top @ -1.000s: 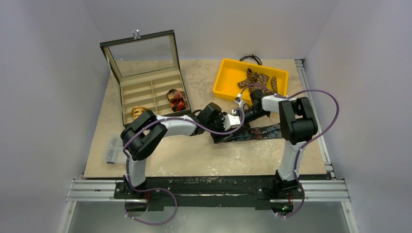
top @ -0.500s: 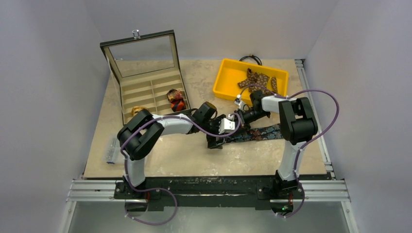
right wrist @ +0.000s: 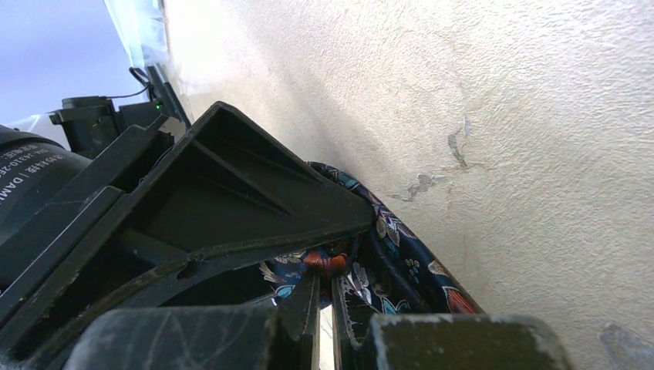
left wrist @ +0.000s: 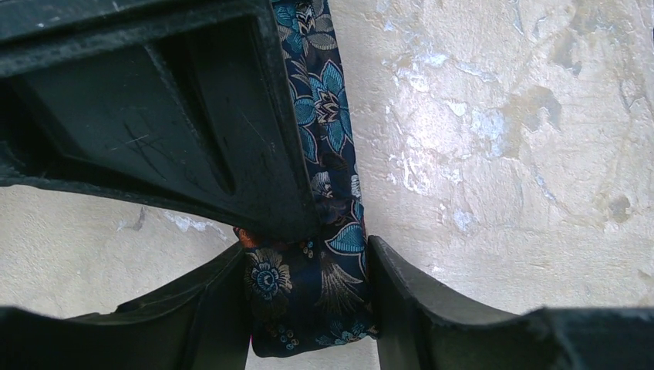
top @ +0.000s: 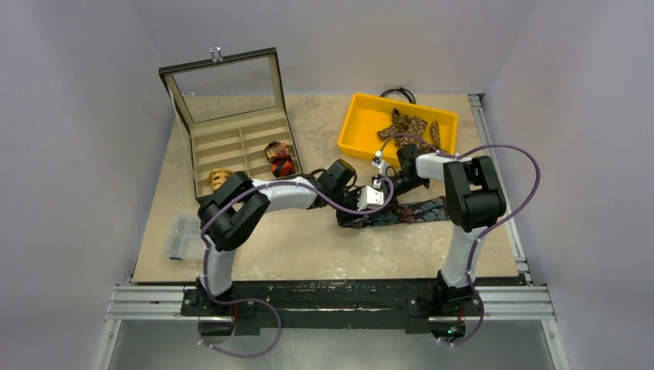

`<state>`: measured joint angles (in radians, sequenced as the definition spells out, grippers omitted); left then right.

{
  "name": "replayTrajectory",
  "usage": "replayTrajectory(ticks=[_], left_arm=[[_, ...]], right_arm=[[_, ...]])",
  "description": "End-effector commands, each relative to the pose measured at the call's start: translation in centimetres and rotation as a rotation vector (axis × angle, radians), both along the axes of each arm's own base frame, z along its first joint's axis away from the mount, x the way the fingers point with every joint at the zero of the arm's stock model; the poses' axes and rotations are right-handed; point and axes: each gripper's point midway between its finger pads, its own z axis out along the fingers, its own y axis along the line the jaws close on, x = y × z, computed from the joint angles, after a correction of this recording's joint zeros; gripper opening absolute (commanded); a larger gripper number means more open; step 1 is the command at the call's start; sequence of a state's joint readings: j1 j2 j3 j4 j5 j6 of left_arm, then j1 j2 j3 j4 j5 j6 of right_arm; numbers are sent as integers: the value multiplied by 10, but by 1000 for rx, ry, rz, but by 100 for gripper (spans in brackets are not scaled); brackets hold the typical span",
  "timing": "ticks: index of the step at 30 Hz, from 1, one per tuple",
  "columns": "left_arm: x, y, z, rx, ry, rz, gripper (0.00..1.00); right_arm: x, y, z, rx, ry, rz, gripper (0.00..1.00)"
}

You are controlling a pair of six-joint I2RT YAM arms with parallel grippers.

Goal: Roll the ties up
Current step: Roll the tie at the center of the board.

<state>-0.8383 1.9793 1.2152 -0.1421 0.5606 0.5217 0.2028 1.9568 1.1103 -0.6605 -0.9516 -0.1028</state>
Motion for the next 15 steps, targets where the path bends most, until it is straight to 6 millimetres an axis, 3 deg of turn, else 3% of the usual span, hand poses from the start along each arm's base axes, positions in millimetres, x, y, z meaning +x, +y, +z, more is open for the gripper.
replayTrajectory(ticks=[1,7,12,15], left_arm=[[-10,12,-12,50,26,-19,51],[-12,13,-23,90,21,5,46],[-11,19,-36,156,28,53,40],[-14,25,-43,199,11,72,38]], right_arm=[[6,-15,-21,-115,-100,49,0],[8,-12,-15,-99,-92,48,2],[11,-15,12,-65,-66,-10,37],[7,-18,27,-38,-21,-46,48]])
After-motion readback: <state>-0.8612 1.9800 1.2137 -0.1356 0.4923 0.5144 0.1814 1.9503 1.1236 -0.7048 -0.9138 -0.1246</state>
